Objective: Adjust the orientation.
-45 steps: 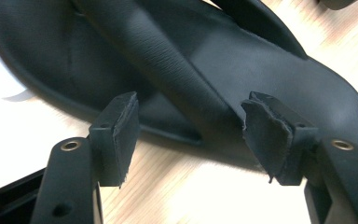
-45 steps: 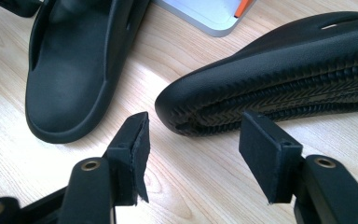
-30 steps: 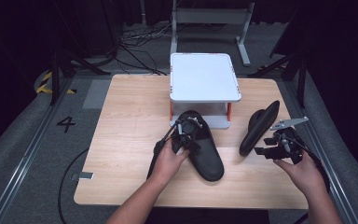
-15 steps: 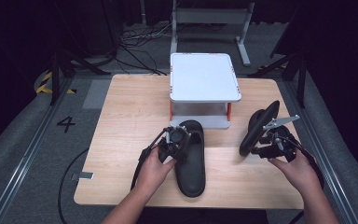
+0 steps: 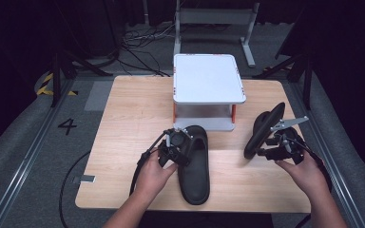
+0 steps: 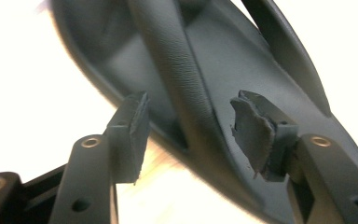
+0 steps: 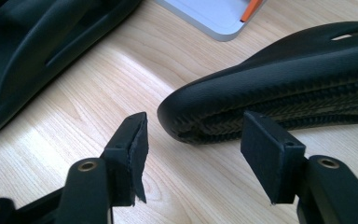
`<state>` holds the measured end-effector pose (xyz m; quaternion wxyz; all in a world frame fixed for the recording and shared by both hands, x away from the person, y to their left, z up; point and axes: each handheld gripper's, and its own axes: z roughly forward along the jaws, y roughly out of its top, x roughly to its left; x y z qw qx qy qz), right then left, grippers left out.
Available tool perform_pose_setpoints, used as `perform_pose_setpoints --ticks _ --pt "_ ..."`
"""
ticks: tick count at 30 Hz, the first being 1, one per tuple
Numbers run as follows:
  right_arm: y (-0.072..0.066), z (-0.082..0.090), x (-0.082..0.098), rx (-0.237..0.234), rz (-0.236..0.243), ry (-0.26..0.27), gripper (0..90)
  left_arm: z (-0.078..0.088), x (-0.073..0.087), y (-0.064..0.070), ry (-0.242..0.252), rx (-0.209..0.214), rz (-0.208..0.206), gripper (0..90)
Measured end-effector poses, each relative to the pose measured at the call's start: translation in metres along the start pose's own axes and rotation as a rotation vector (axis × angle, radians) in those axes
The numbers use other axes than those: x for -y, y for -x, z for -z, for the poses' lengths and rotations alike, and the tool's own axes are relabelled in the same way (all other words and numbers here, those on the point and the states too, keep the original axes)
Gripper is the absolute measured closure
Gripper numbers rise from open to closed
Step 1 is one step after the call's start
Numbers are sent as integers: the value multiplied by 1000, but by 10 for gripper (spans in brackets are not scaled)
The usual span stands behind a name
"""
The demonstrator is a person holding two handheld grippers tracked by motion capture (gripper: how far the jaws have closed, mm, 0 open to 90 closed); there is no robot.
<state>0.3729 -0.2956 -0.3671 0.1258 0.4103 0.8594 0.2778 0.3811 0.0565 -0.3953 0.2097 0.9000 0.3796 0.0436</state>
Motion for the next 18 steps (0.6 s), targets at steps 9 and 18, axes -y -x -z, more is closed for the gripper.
perform_pose_setpoints --ticks 9,18 --pt "8 4 5 15 -40 9 428 29 11 -41 -16 -30 -25 490" --pt "16 10 8 32 -61 19 433 43 27 -79 -31 -31 24 480"
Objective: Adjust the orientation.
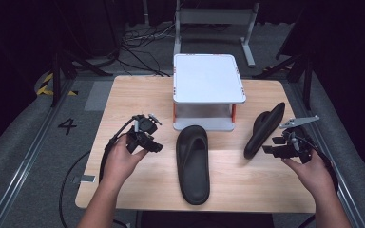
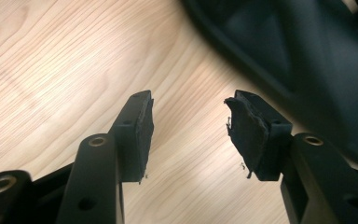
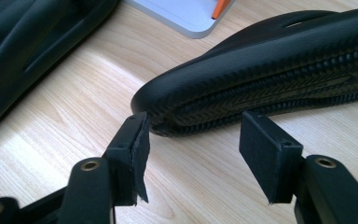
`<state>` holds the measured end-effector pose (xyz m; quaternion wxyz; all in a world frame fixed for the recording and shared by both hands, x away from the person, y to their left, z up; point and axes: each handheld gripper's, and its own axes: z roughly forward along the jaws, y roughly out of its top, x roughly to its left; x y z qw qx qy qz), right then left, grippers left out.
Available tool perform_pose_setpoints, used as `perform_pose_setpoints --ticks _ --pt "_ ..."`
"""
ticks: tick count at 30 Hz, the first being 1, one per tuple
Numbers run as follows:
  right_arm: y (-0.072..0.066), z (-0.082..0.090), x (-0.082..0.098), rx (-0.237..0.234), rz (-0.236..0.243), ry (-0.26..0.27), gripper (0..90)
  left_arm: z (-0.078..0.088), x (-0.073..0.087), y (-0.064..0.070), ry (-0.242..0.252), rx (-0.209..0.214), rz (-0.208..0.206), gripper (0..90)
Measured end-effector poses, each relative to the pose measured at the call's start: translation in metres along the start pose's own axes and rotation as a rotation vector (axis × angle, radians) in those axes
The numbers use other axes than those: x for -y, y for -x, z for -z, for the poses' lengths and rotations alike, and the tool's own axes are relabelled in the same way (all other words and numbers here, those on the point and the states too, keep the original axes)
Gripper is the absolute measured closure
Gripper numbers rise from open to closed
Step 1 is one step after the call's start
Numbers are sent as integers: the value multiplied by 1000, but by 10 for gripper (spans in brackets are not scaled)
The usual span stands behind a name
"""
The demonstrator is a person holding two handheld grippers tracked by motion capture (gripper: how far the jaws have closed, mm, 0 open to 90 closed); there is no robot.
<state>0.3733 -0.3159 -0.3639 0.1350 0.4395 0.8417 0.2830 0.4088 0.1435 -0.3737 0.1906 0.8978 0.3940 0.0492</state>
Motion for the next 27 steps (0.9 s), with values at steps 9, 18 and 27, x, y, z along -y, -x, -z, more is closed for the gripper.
perform_pose_setpoints --ticks 9,18,27 --pt "5 -4 -3 5 -3 -15 438 3 24 -37 -68 -28 92 467" --pt "19 -4 -23 42 11 -21 646 0 42 -60 -108 22 185 484" --pt "41 0 -35 93 -51 48 721 -1 57 -65 -128 7 213 508"
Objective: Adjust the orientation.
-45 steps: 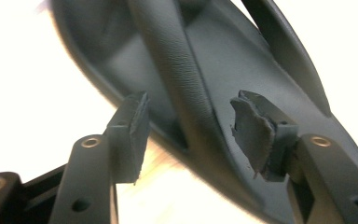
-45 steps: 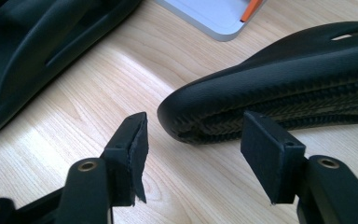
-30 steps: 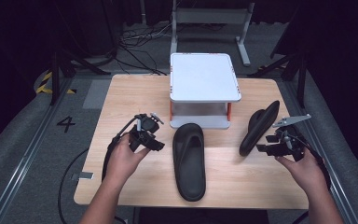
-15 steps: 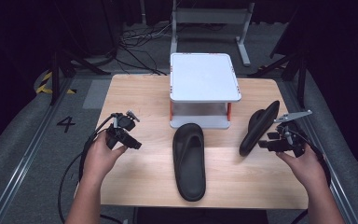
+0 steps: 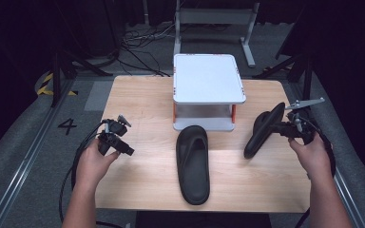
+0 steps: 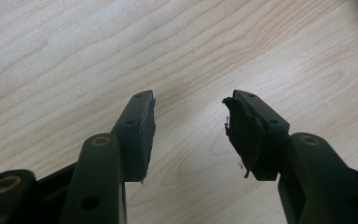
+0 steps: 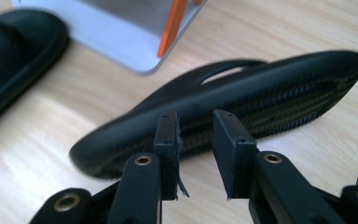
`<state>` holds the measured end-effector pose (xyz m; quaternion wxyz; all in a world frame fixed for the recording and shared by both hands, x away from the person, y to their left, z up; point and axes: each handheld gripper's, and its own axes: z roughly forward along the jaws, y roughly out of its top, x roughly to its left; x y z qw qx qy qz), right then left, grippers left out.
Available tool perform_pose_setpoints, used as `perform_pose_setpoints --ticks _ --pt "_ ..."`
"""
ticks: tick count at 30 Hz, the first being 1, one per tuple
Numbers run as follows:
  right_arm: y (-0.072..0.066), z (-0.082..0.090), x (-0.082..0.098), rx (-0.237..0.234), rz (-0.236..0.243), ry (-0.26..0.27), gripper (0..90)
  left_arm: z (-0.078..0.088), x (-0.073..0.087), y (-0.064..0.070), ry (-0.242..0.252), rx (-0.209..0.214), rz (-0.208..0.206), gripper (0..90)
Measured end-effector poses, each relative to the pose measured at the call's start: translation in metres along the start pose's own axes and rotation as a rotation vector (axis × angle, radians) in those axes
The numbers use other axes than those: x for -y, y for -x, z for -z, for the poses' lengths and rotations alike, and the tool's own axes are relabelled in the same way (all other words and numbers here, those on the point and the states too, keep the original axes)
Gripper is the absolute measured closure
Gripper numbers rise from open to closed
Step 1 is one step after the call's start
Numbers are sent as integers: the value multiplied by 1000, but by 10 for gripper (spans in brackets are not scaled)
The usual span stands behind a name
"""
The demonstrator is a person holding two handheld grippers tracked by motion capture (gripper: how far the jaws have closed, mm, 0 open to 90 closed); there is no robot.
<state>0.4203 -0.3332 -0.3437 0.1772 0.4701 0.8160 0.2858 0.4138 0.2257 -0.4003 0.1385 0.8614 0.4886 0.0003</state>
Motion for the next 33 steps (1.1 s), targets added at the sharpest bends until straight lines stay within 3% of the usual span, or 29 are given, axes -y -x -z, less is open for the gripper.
perform_pose_setpoints --ticks 2,6,13,14,19,24,29,33 --pt "7 -5 -8 18 -29 16 791 0 4 1 3 -2 7 509" --pt "9 -13 -19 46 -35 48 880 0 7 4 0 -5 -6 509" --pt "2 -39 -23 59 -10 2 883 -1 14 2 1 -3 26 508" --pt "0 -42 -23 55 -3 6 881 0 15 2 -5 -10 4 508" --pt "-7 -51 -23 45 15 -16 858 0 14 3 8 -1 12 509" --pt "-6 -46 -18 50 17 -11 837 -2 9 4 -2 7 2 508" --pt "0 -32 -6 30 5 -13 802 -5 -4 9 -10 9 -36 499" --pt "5 -19 7 36 -23 -50 777 -8 -15 13 -12 19 -59 496"
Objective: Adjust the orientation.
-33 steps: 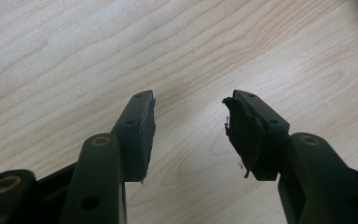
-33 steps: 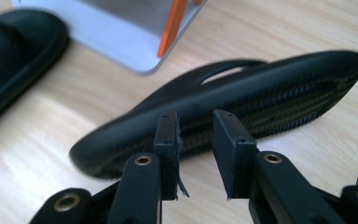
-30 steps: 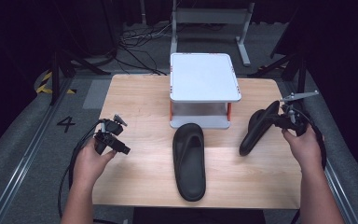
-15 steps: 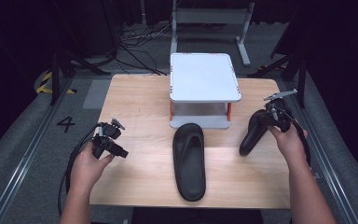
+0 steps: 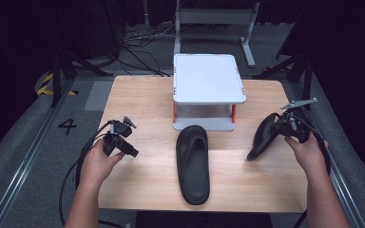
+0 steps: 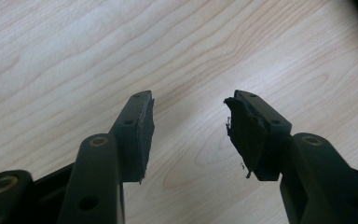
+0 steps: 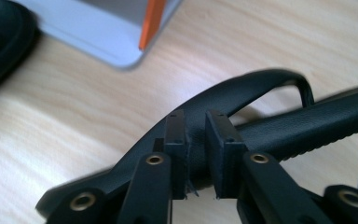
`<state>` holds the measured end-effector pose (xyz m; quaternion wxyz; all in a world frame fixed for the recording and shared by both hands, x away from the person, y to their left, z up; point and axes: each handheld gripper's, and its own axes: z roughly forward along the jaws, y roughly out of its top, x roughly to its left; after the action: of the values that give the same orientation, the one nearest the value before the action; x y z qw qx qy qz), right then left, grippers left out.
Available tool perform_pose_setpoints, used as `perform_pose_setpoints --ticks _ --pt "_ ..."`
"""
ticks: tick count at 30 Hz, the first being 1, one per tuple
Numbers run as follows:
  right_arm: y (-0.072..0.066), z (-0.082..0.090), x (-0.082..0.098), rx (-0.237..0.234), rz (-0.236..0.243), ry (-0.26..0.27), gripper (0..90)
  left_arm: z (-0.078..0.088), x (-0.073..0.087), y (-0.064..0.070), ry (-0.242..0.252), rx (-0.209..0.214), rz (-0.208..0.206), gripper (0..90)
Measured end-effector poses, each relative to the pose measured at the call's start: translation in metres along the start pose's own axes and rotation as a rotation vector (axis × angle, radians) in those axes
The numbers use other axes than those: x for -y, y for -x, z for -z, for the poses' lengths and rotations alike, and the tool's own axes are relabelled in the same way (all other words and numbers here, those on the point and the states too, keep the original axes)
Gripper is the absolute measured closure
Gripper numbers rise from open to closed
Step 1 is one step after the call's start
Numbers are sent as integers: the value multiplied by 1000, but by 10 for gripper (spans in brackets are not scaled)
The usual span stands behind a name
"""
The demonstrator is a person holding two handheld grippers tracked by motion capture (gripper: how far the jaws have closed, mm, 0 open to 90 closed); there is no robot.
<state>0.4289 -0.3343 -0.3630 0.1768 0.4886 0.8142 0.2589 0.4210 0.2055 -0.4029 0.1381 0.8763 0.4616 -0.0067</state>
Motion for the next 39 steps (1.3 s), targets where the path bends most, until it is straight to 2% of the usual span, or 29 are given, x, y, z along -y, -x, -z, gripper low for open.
perform_pose_setpoints --ticks 4,8,9,12,14,17,20,21,24,25,27,29,30,31,33,35,37,39 --pt "3 8 15 21 -32 -60 769 -4 -12 4 -10 10 -22 490" --pt "11 10 32 -5 -82 -141 746 -6 -19 8 -14 13 -45 488" --pt "13 11 34 -7 -89 -146 729 -6 -21 9 -20 14 -51 488" --pt "21 16 41 -4 -110 -135 688 -9 -23 10 -22 22 -59 483" --pt "24 17 42 -2 -125 -116 608 -10 -23 10 -24 19 -56 481" --pt "28 17 42 41 -117 -72 489 -9 -22 10 -28 16 -58 479" --pt "33 11 43 79 -117 -61 413 -8 -19 9 -25 16 -53 476" --pt "35 9 43 90 -134 -63 400 -9 -17 9 -19 12 -50 475" --pt "45 0 45 110 -199 -66 397 -9 -13 8 -26 10 -49 473" --pt "45 0 45 110 -199 -66 397 -9 -13 8 -26 10 -49 472" --pt "59 -13 50 147 -242 -102 395 -9 -10 7 -34 8 -48 471" --pt "68 -23 55 121 -277 -125 431 -10 -6 6 -31 12 -40 468" --pt "74 -29 59 89 -310 -142 445 -10 -5 5 -36 12 -41 465" --pt "76 -31 59 81 -313 -148 454 -9 -3 5 -38 12 -35 464" --pt "78 -34 60 77 -319 -157 468 -9 1 2 -38 6 -32 464" --pt "81 -37 61 65 -339 -174 519 -9 4 2 -41 4 -21 464" --pt "83 -38 61 43 -369 -175 552 -9 6 3 -44 3 -26 462" --pt "84 -38 60 40 -398 -174 574 -8 7 3 -46 0 -37 461"
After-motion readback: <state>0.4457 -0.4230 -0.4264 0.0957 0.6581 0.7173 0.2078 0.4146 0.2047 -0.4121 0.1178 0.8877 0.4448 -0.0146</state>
